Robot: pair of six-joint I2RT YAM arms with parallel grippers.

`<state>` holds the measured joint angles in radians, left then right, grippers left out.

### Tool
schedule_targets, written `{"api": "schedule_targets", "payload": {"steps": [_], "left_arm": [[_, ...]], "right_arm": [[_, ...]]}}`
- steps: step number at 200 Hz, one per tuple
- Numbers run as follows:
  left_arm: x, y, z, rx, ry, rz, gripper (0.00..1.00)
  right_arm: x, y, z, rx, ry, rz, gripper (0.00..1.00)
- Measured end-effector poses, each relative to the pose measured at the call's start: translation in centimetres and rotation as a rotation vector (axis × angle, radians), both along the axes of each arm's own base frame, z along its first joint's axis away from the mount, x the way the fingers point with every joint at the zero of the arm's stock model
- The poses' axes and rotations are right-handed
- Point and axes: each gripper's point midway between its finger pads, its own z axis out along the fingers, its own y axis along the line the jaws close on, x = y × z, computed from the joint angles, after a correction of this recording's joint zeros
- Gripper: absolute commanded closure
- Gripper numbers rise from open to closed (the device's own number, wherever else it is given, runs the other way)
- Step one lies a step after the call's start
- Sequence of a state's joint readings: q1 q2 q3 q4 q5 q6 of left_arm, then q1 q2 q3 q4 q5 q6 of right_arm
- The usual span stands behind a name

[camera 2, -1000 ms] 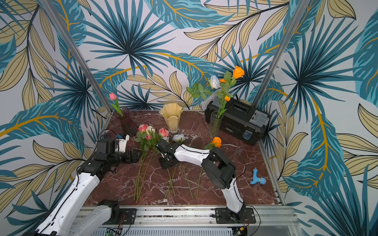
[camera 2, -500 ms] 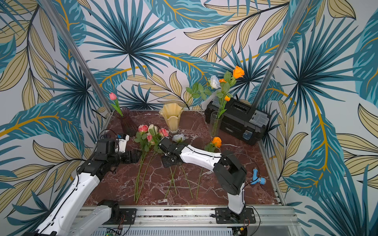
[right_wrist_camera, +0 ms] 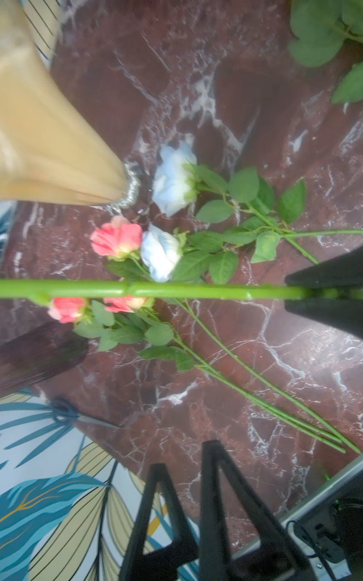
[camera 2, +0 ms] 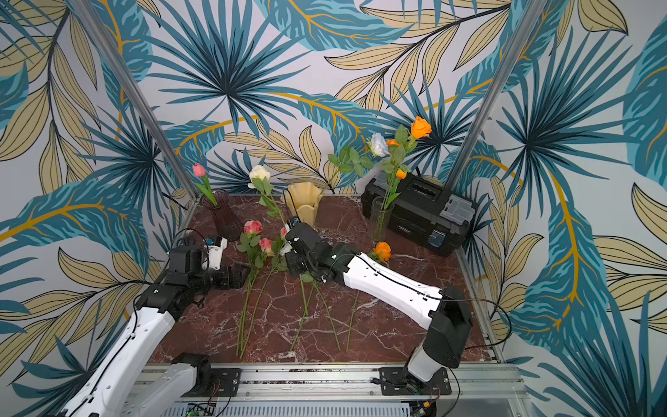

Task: Arrange the flowers in different vases according to their variety
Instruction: Pick up the flower at the center of the board, then insert the flower into the vase.

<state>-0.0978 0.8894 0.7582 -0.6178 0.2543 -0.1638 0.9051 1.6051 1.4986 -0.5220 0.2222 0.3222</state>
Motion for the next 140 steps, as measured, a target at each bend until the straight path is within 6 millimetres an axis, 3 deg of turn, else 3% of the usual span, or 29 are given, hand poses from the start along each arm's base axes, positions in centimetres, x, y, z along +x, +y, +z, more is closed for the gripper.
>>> {"api": "schedule_targets", "payload": {"steps": [89, 109, 140], "left_arm": [[-0.3, -1.3, -0.3, -0.04, 0.019, -0.067, 0.01], [-0.3, -1.5, -0.5, -0.047, 0.03, -0.077, 0.01], [-0.3, -1.6, -0.7, -0.052, 0.039, -0.085, 0.01]], "right_arm": [[11.2, -6.0, 17.2, 0.189, -0.446, -0.212, 1.0], [13.9, -6.1, 19.6, 0.223, -0.518, -0.239, 1.0], [18.0, -5.4, 20.7, 0.236, -0.582, -0.261, 1.0]]}}
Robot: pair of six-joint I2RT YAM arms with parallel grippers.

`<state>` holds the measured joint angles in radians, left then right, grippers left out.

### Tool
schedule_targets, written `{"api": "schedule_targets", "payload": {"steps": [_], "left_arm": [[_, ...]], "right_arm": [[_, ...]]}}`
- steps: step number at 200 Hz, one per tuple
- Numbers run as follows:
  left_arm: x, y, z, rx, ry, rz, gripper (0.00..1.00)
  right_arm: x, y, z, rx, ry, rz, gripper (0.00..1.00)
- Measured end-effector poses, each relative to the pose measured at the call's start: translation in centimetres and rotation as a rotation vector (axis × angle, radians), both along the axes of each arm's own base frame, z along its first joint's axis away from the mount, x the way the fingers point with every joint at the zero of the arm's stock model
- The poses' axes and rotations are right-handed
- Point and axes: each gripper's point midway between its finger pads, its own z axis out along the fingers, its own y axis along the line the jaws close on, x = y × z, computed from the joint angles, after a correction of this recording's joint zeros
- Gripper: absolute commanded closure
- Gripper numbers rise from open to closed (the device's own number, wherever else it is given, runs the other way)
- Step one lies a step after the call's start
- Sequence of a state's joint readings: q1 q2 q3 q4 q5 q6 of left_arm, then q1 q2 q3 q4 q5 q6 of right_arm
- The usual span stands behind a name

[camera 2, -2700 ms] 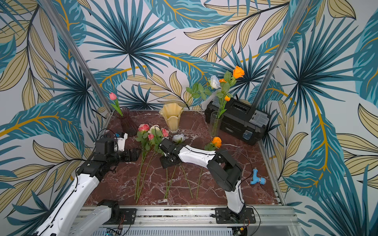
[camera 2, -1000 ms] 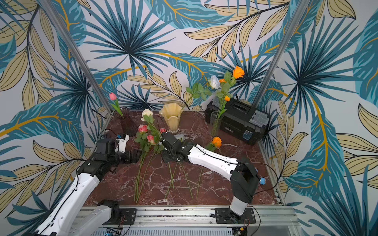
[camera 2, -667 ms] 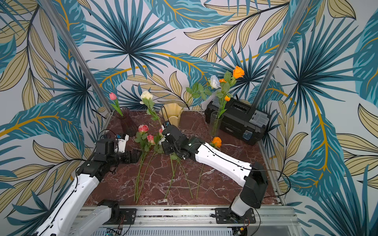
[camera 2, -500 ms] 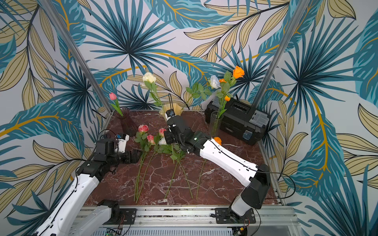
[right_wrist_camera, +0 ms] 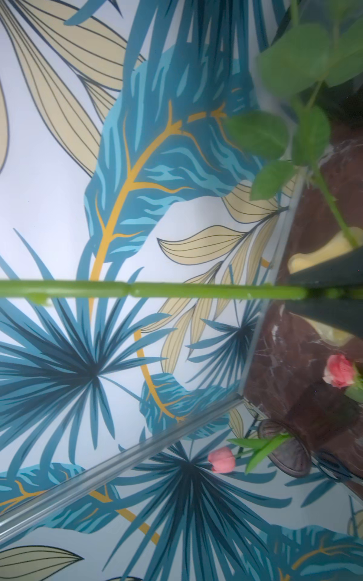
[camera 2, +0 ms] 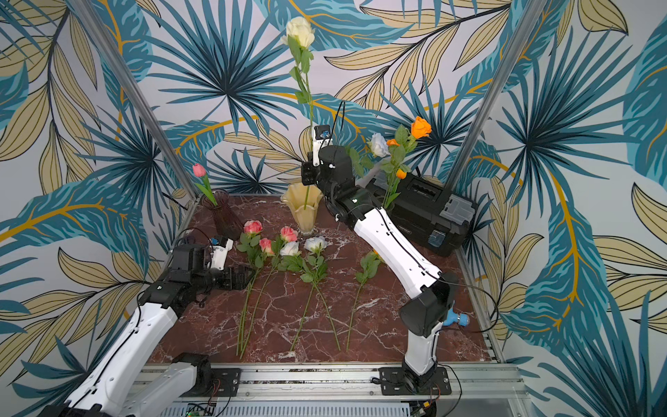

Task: Arrange the flowers in different vases according to their variety
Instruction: Insert the flower into the vase.

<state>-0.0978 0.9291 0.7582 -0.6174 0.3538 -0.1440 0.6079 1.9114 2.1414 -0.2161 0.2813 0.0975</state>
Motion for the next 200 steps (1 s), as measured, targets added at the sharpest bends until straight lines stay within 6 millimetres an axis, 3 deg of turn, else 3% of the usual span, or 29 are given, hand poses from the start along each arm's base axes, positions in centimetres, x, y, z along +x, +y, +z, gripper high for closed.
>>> {"api": "schedule_targets", "payload": {"steps": [32, 75, 107, 190, 200], "left_arm": [[0.0, 0.0, 0.0, 0.0, 0.0, -0.003, 0.01], [0.0, 0.0, 0.0, 0.002, 0.0, -0.005, 0.01], [0.0, 0.0, -0.1, 0.002, 0.003, -0.005, 0.01], [0.0, 0.0, -0.2, 0.005, 0.004, -0.004, 0.01], [0.0, 0.0, -0.2, 0.006, 0.004, -0.003, 0.01]], "right_arm": [[3.2, 1.0, -0.8, -0.019, -0.025, -0.015, 1.0], [5.4, 1.7, -3.7, -0.054, -0.006, -0.026, 1.0], [6.1, 2.0, -6.0, -0.062, 0.006, -0.031, 1.0], [7.0, 2.4, -14.8, -0.098, 0.108, -0.039, 1.0], [6.9, 2.4, -15.8, -0.104, 0.122, -0.039, 0.88]]}}
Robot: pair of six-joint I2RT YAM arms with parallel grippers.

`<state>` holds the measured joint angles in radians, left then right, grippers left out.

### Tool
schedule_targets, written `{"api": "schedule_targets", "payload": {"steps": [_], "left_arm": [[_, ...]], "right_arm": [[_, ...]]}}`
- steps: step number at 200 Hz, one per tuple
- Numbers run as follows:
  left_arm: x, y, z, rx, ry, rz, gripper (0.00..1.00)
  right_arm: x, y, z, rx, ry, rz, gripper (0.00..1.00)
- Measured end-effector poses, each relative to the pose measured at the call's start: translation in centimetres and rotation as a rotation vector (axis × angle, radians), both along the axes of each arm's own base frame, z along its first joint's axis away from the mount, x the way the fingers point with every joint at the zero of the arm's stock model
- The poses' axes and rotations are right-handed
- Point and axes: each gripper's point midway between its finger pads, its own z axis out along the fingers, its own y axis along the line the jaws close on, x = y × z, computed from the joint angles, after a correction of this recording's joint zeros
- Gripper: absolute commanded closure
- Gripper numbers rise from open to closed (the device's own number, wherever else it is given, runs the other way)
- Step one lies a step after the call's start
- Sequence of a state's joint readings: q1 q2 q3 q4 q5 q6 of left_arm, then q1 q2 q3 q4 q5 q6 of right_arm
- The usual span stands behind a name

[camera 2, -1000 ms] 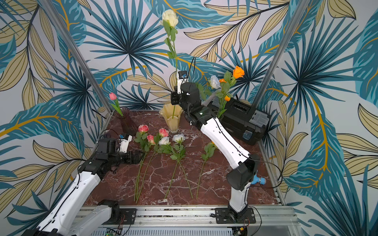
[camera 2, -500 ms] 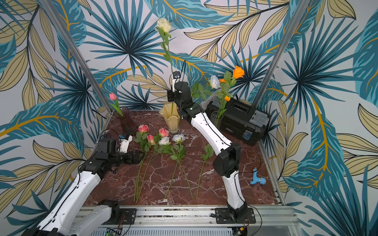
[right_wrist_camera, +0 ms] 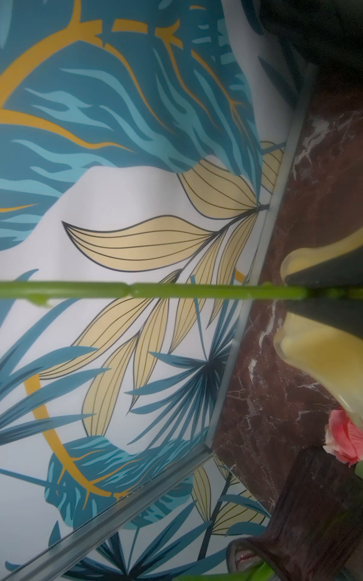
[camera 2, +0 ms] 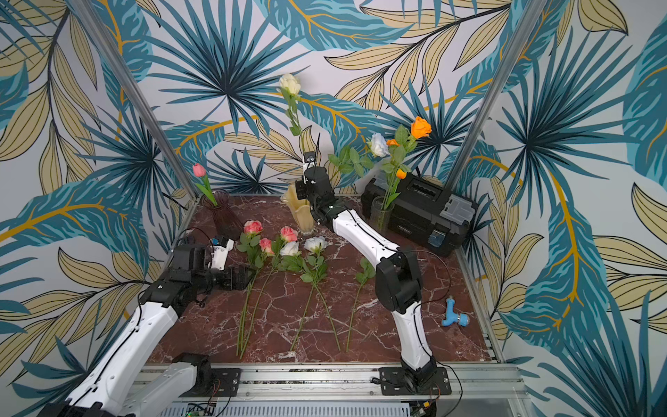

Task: Arrange the flowers in different vases according to their variety
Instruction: Insert the flower into the vase.

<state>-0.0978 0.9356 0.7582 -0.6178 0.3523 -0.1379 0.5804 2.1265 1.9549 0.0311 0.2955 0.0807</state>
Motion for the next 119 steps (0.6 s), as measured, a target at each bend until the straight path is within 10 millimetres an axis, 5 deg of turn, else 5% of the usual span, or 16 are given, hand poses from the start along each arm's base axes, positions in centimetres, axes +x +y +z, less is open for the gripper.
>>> {"api": "schedule_targets", "payload": {"steps": [18, 32, 62, 119], "left_arm": [[0.0, 0.0, 0.0, 0.0, 0.0, 0.0, 0.01], [0.0, 0.0, 0.0, 0.001, 0.0, 0.001, 0.01], [0.0, 0.1, 0.0, 0.006, -0.001, 0.006, 0.01], [0.2, 0.5, -0.1, 0.022, -0.001, 0.022, 0.01]], "right_arm": [[-0.1, -0.1, -1.6, 0.001, 0.022, -0.007, 0.47], [-0.3, -0.3, -2.4, -0.006, 0.034, -0.009, 0.36], [-1.4, -1.0, -2.1, -0.003, 0.034, -0.014, 0.33], [-4.6, -2.2, 4.4, 0.068, -0.072, 0.0, 0.31]]}}
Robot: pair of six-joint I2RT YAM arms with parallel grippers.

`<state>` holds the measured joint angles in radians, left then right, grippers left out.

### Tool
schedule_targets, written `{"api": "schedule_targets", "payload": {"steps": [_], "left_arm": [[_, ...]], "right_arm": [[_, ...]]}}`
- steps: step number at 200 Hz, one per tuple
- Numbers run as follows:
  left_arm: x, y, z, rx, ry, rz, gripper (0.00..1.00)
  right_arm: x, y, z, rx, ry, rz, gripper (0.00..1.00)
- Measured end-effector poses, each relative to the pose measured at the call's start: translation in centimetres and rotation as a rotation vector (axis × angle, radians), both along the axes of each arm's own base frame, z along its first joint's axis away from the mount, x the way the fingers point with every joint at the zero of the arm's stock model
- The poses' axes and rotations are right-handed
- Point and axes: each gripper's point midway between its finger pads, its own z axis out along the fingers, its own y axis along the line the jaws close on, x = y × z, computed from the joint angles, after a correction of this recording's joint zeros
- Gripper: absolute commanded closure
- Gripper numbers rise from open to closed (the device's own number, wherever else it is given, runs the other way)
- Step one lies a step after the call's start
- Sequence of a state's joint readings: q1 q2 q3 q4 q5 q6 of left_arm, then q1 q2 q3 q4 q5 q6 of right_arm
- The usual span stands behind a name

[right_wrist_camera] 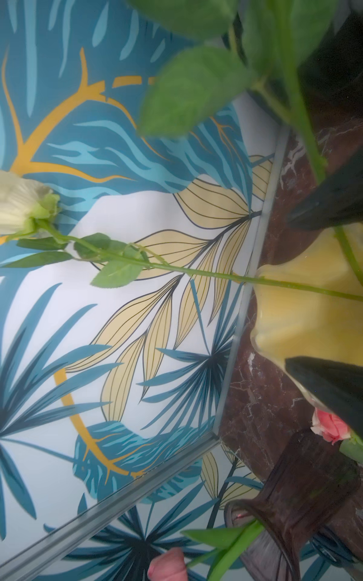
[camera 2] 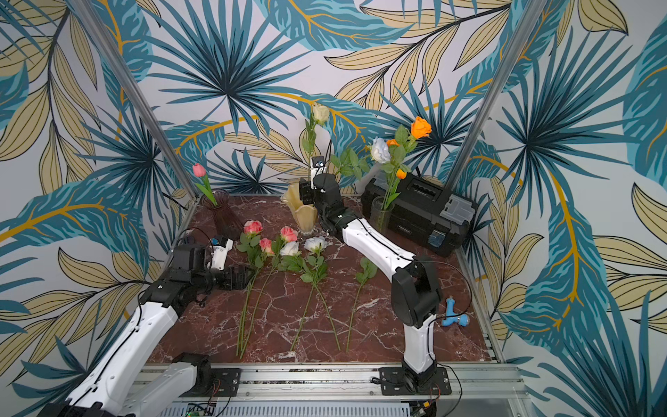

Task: Arrange the flowers in different vases according to their variety
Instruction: Insert the flower into the vase, then pick up the flower at the center of the board.

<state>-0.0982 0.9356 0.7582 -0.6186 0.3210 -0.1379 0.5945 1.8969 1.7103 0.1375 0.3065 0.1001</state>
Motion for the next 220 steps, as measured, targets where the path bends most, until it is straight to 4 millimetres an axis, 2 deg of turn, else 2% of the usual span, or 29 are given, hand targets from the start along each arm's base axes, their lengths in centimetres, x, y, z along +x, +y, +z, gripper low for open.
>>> {"api": "schedule_targets", "payload": {"steps": [46, 77, 108, 160, 193, 220], "left_arm": [[0.0, 0.6, -0.4, 0.042, 0.006, 0.024, 0.02], [-0.2, 0.8, -0.7, 0.065, 0.015, 0.033, 0.02], [-0.3, 0.7, -0.8, 0.077, 0.019, 0.032, 0.02], [-0.3, 0.5, -0.8, 0.078, 0.019, 0.025, 0.02], [-0.3, 0.5, -0.8, 0.078, 0.018, 0.022, 0.01], [-0.3, 0.4, -0.8, 0.082, 0.016, 0.017, 0.01]], "right_arm": [[-3.3, 0.2, 2.1, 0.013, -0.018, 0.039, 0.3], [-6.4, 0.2, 2.1, -0.001, 0.013, 0.081, 0.3], [-9.9, -1.5, 1.2, -0.003, 0.07, 0.101, 0.3], [-16.1, -6.3, -2.9, -0.008, 0.218, 0.08, 0.3], [-19.7, -9.5, -7.6, -0.028, 0.35, 0.038, 0.3], [-21.7, -11.0, -11.8, -0.044, 0.482, 0.003, 0.31]]}}
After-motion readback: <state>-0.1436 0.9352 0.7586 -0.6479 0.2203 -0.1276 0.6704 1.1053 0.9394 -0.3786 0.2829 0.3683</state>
